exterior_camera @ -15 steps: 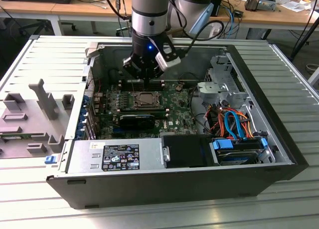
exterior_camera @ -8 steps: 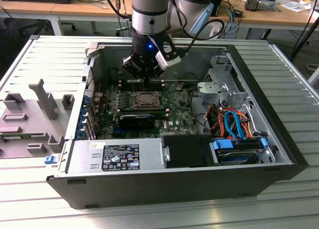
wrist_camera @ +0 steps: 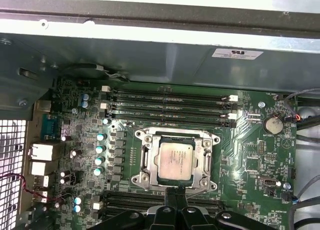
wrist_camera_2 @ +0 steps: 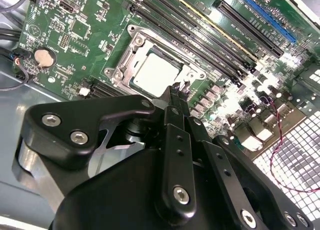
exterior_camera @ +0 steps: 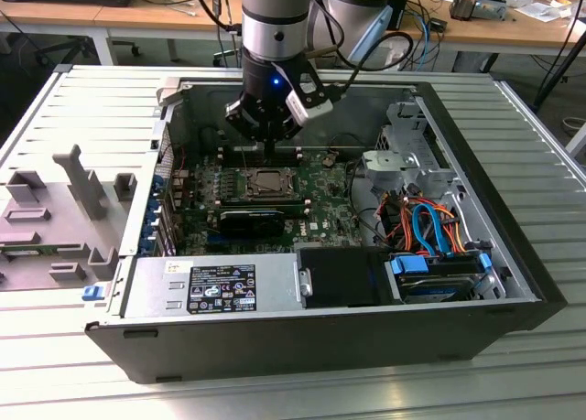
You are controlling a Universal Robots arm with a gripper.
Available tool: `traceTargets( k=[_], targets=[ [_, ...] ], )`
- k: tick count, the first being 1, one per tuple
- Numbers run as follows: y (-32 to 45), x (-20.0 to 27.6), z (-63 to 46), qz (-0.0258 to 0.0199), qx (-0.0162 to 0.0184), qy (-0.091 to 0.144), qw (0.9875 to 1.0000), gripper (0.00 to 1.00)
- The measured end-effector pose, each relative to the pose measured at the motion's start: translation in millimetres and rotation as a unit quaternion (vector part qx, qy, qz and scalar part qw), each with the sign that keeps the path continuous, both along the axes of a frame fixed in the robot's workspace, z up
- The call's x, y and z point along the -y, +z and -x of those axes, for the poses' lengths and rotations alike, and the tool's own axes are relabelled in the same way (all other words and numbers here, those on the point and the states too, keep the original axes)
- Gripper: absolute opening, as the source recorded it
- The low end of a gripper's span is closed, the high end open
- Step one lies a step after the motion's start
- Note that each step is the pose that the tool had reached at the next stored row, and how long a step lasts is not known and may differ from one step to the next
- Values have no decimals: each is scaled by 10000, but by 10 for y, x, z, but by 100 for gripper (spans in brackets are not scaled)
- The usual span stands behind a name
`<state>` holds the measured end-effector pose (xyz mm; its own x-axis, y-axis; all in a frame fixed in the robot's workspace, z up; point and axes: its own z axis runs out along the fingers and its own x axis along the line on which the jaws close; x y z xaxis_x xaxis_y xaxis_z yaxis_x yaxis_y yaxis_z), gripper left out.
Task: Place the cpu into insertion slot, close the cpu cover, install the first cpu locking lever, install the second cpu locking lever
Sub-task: 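Install the first cpu locking lever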
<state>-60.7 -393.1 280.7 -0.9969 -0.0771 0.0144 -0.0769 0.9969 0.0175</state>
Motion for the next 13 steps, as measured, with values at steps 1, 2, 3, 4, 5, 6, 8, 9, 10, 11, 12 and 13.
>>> traceTargets(
  k=[1,2,3,4,5,6,8,9,10,11,12,13],
  targets=[
    [3,0,0,0,0,0,10000,11],
    [8,0,0,0,0,0,10000,11],
    [13,0,0,0,0,0,10000,11],
    [19,0,0,1,0,0,10000,11],
    [23,0,0,1,0,0,10000,11],
    [26,0,0,0,0,0,10000,11],
    [32,0,0,0,0,0,10000,11],
    [38,0,0,0,0,0,10000,11],
    [41,0,0,0,0,0,10000,11],
    [44,0,0,0,0,0,10000,11],
    [46,0,0,0,0,0,10000,11],
    [50,0,0,0,0,0,10000,11]
  ],
)
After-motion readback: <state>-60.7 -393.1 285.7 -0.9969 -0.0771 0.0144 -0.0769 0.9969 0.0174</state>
